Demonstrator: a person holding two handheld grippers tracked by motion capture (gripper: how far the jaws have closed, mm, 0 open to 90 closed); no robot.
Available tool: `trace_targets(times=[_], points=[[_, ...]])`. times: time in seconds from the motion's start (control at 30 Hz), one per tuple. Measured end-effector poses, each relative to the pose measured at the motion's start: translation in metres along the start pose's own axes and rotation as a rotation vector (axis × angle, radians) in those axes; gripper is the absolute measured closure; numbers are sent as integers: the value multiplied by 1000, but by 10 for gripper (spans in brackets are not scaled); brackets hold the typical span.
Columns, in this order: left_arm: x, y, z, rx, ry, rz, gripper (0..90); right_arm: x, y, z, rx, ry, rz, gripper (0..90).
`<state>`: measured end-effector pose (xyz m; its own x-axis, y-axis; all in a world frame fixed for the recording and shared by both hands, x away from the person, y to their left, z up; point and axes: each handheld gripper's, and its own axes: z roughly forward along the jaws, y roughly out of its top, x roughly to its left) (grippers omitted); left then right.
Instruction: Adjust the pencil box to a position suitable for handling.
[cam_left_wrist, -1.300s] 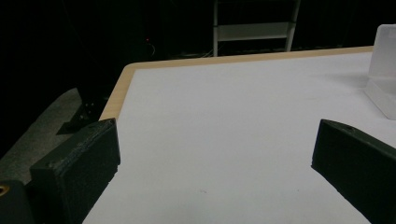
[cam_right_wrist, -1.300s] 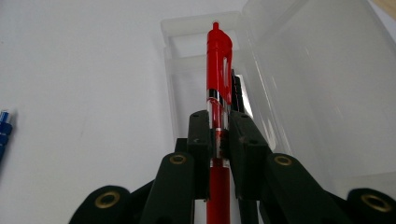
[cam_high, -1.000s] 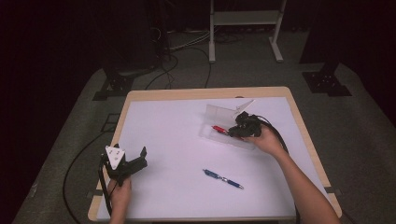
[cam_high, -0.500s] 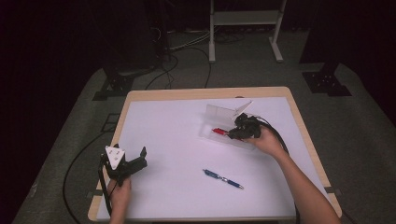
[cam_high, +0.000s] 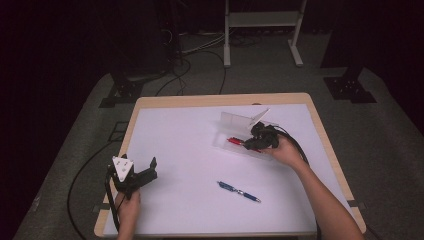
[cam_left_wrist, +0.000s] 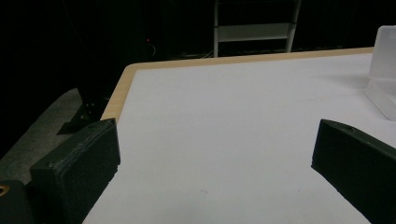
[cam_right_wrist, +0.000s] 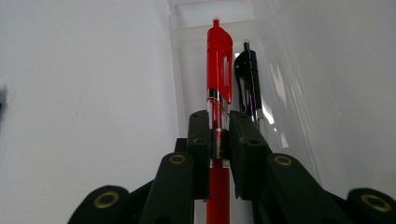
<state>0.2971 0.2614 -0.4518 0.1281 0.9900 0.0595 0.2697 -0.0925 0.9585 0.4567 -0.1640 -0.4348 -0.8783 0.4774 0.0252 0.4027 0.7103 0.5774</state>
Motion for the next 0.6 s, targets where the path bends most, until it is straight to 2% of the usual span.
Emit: trace_targets(times=[0.43,0.6], points=[[0,0,0,2,-2,-3,4,-3,-5,-1,12,0,-7,784],[-1,0,0,1,-2,0,3,-3,-6,-4,2,7,23,754]])
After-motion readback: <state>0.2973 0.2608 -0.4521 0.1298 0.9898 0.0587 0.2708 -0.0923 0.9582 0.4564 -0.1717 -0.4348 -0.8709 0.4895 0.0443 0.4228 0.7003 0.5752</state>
